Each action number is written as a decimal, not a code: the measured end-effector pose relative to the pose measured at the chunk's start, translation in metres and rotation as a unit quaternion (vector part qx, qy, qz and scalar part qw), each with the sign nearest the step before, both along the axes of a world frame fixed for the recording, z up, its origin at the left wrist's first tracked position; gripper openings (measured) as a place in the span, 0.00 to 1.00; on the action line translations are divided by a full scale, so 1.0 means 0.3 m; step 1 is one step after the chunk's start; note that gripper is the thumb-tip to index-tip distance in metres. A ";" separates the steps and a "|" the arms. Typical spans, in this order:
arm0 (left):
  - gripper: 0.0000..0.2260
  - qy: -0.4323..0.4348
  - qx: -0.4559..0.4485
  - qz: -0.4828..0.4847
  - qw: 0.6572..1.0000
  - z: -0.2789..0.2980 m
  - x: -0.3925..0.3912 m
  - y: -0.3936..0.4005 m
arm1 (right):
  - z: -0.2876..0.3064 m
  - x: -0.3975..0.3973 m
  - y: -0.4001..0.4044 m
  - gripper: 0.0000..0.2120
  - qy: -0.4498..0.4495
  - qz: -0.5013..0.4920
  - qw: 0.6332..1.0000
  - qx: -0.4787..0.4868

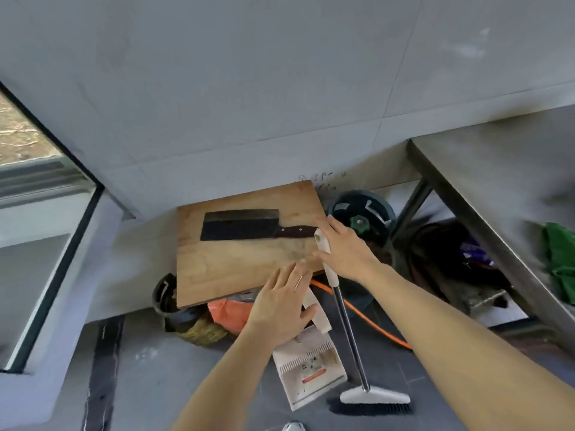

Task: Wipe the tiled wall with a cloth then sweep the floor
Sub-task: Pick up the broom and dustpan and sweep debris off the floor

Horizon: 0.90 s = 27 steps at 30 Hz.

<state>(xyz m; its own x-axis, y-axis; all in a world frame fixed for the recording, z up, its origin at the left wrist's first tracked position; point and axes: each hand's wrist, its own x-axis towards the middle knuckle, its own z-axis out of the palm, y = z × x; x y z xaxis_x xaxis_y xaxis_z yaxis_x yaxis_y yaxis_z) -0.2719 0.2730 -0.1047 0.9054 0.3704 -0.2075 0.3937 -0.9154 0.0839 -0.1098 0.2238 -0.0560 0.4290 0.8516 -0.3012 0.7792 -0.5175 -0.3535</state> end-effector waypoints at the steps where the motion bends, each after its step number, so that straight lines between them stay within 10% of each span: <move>1: 0.30 0.004 -0.013 -0.016 1.000 -0.029 0.009 0.015 | -0.029 0.004 0.031 0.33 0.005 -0.004 1.000 0.002; 12: 0.32 0.007 -0.053 -0.083 0.995 -0.130 0.000 0.073 | -0.123 -0.029 -0.033 0.10 0.059 -0.098 0.992 0.048; 27: 0.39 0.082 0.029 -0.302 0.949 -0.014 0.017 -0.178 | 0.215 -0.117 -0.694 0.09 0.139 -0.242 0.959 0.052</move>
